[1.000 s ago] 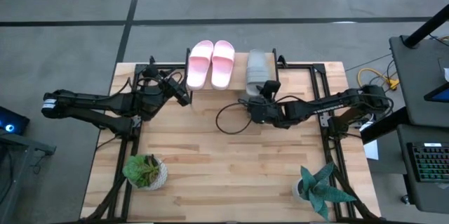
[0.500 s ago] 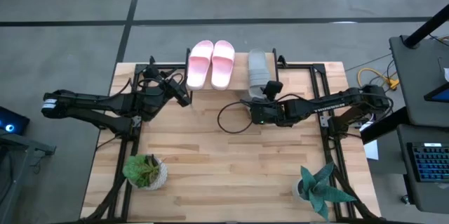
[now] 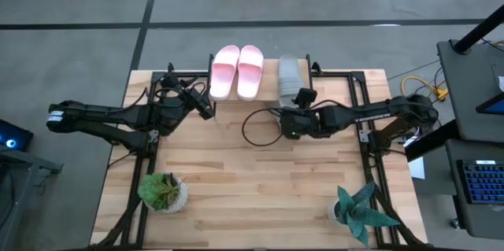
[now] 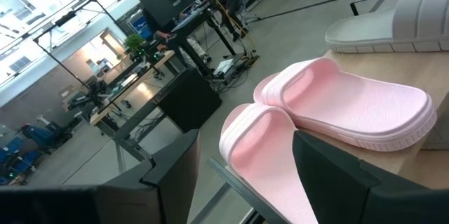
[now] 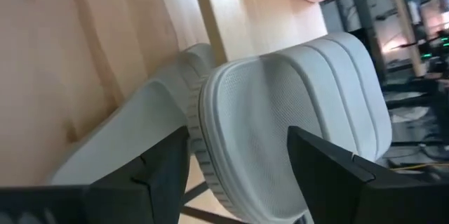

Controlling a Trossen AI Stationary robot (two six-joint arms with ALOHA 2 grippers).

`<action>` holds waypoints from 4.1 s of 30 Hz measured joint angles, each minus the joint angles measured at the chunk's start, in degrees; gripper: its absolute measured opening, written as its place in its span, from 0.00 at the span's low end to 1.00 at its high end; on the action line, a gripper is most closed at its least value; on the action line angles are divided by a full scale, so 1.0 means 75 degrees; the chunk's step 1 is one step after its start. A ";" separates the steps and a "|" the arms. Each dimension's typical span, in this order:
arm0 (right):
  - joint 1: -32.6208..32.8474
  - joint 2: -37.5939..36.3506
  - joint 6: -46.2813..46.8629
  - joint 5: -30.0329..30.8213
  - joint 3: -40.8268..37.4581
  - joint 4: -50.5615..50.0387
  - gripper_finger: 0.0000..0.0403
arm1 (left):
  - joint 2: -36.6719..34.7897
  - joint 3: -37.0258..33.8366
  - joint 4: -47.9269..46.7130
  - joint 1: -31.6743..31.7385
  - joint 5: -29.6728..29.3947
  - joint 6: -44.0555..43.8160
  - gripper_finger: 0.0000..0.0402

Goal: Pick and place slides into the shelf
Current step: Put the left gray slides on the shelf

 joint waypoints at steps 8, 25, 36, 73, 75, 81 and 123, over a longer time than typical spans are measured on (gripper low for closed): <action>0.0012 0.0000 0.0238 -0.0848 0.0485 -0.0783 0.56 | 0.0000 0.0000 0.0000 0.0000 0.0000 0.0006 0.53; 0.0076 -0.0002 -0.1479 0.0229 0.1172 -0.1159 0.56 | -0.0007 0.0029 -0.0003 -0.0004 0.0000 0.0017 0.53; -0.0290 0.0012 -0.2324 0.0572 0.0917 -0.1155 0.56 | -0.0006 0.0026 -0.0003 -0.0010 0.0001 0.0019 0.53; -0.1603 0.0012 -0.2880 0.0644 -0.0022 -0.0035 0.30 | -0.0006 0.0006 -0.0005 -0.0003 0.0003 0.0015 0.53; -0.1602 0.0012 -0.2800 0.0666 -0.0022 -0.0035 0.22 | -0.0006 0.0006 -0.0006 -0.0004 0.0003 0.0015 0.53; -0.1572 0.0012 -0.2376 0.1212 0.0161 -0.0057 0.04 | -0.0006 0.0006 -0.0005 -0.0004 0.0003 0.0015 0.53; -0.1357 0.0669 -0.0275 0.1957 0.0465 -0.1010 0.03 | -0.0006 0.0003 -0.0224 -0.0003 0.0003 -0.0006 0.53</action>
